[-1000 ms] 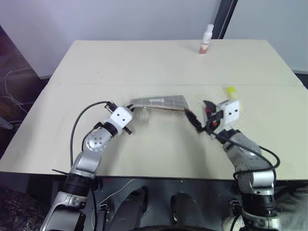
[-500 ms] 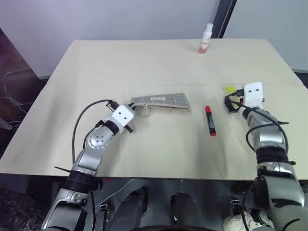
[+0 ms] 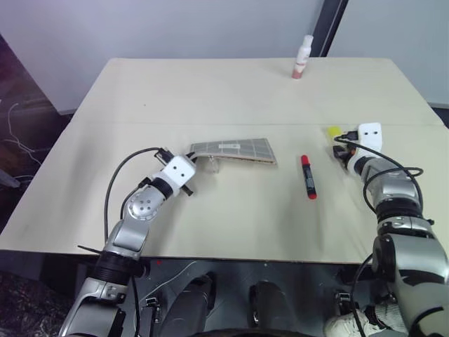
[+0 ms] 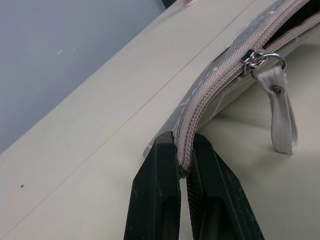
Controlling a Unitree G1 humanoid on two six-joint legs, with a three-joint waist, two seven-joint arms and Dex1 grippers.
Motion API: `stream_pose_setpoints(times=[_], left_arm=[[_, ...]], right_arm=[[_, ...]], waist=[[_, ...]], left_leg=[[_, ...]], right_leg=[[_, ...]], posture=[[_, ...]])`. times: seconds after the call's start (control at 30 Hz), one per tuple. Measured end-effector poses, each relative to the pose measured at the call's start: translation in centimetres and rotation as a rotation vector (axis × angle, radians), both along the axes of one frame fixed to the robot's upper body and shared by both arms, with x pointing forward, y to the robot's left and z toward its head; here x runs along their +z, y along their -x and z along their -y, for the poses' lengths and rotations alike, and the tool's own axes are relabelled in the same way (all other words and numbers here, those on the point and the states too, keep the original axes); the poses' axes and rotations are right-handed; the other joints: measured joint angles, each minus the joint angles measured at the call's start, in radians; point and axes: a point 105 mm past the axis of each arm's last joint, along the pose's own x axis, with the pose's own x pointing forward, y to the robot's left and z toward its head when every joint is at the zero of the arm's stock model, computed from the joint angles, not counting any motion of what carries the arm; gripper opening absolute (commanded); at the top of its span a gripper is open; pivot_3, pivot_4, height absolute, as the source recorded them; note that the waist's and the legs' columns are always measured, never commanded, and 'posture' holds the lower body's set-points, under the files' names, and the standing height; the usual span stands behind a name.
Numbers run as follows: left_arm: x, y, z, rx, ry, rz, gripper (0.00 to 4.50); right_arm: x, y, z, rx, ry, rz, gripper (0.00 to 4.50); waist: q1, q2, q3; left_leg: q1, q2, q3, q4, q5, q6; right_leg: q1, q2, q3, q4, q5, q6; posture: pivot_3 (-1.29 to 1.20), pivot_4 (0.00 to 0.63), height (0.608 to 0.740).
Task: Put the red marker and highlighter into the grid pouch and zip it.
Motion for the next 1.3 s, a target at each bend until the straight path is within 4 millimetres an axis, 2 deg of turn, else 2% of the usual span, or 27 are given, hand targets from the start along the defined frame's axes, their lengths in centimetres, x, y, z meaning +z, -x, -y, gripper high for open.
stream_pose_setpoints(times=[0.1, 0.17, 0.2, 0.23, 0.27, 0.33, 0.43, 0.5, 0.73, 0.83, 0.97, 1.17, 1.3], left_arm=[[0.0, 0.0, 0.2, -0.006, -0.001, 0.001, 0.00], [0.2, -0.1, 0.5, -0.023, -0.007, 0.011, 0.00], [0.3, -0.1, 0.7, -0.029, -0.009, 0.015, 0.00], [0.5, -0.3, 0.9, -0.036, -0.014, 0.020, 0.00], [0.6, -0.4, 0.9, -0.038, -0.019, 0.022, 0.00], [0.6, -0.7, 1.0, -0.044, -0.027, 0.022, 0.00], [0.5, -1.1, 0.7, -0.038, -0.038, 0.019, 0.00], [0.3, -1.2, 0.5, -0.033, -0.043, 0.013, 0.00], [0.4, -1.3, 0.8, -0.052, -0.046, 0.027, 0.00], [0.4, -1.3, 0.9, -0.054, -0.049, 0.031, 0.00], [0.4, -1.3, 1.0, -0.056, -0.052, 0.033, 0.00], [0.5, -1.3, 1.0, -0.057, -0.054, 0.035, 0.00], [0.5, -1.2, 1.1, -0.059, -0.053, 0.037, 0.00]], right_arm=[[2.9, 0.4, -3.0, 0.179, 0.012, 0.151, 0.91], [5.8, 2.2, -7.0, 0.416, -0.010, 0.267, 0.91], [6.5, 3.4, -8.9, 0.530, -0.017, 0.295, 0.91], [7.1, 5.5, -11.2, 0.684, -0.017, 0.314, 0.91], [7.1, 7.1, -13.2, 0.804, -0.025, 0.308, 0.91], [5.7, 10.2, -15.1, 0.970, -0.017, 0.224, 0.91], [2.4, 13.2, -15.0, 1.082, 0.050, 0.040, 0.91], [1.6, 13.5, -14.6, 1.081, 0.055, -0.007, 0.91], [0.7, 11.0, -11.7, 0.945, 0.156, -0.039, 0.91], [0.5, 10.5, -11.2, 0.928, 0.163, -0.044, 0.91], [1.0, 9.9, -11.3, 0.919, 0.165, -0.025, 0.91], [1.5, 10.5, -12.8, 0.982, 0.114, -0.003, 0.91], [1.3, 9.8, -12.5, 0.933, 0.145, -0.019, 0.91]], waist=[[-0.007, 0.000, 0.000], [-0.005, 0.000, 0.000], [-0.003, 0.000, 0.000], [0.000, 0.000, 0.000], [0.001, 0.000, 0.000], [0.010, 0.000, 0.000], [0.020, 0.000, 0.000], [0.018, -0.001, 0.000], [0.023, -0.001, 0.000], [0.024, -0.001, 0.000], [0.023, -0.001, 0.000], [0.025, -0.001, 0.000], [0.024, -0.001, 0.000]], left_leg=[[0.000, 0.000, 0.000, -0.001, 0.000, 0.000], [-0.001, 0.001, -0.001, -0.001, 0.000, 0.000], [-0.001, 0.001, -0.001, -0.002, 0.000, 0.000], [-0.001, 0.001, -0.001, -0.002, -0.001, 0.001], [-0.001, 0.001, -0.002, -0.001, -0.001, 0.001], [-0.001, 0.001, -0.003, -0.001, -0.002, 0.002], [-0.001, -0.001, -0.002, 0.001, -0.004, 0.003], [-0.001, -0.001, 0.001, 0.001, -0.004, 0.003], [-0.002, 0.000, 0.001, 0.001, -0.003, 0.005], [-0.002, 0.000, 0.001, 0.000, -0.004, 0.006], [-0.002, 0.000, 0.001, 0.000, -0.004, 0.006], [-0.002, 0.000, 0.001, 0.000, -0.004, 0.006], [-0.002, 0.000, 0.001, 0.000, -0.004, 0.006]], right_leg=[[-0.001, 0.000, 0.000, 0.000, 0.000, 0.000], [-0.002, 0.001, 0.000, 0.000, 0.000, 0.000], [-0.002, 0.001, 0.000, 0.000, 0.000, 0.000], [-0.001, 0.001, -0.001, -0.001, 0.000, 0.000], [0.000, 0.001, -0.001, -0.002, 0.000, 0.000], [0.002, 0.001, -0.002, -0.007, 0.000, 0.001], [0.002, -0.001, -0.002, -0.013, 0.000, 0.000], [0.003, -0.001, 0.000, -0.013, 0.001, 0.000], [0.004, -0.001, 0.000, -0.013, 0.003, 0.003], [0.003, -0.001, 0.000, -0.013, 0.003, 0.004], [0.003, -0.001, 0.000, -0.013, 0.003, 0.004], [0.003, -0.001, 0.000, -0.013, 0.003, 0.004], [0.003, -0.001, 0.000, -0.013, 0.003, 0.004]], posture=[[0.00, 0.150, 0.740], [0.00, 0.150, 0.740], [0.00, 0.150, 0.740], [0.00, 0.150, 0.740], [0.00, 0.150, 0.740], [0.00, 0.150, 0.740], [0.00, 0.150, 0.740], [0.00, 0.150, 0.740], [0.00, 0.150, 0.740], [0.00, 0.150, 0.740], [0.00, 0.150, 0.740], [0.00, 0.150, 0.740], [0.00, 0.150, 0.740]])
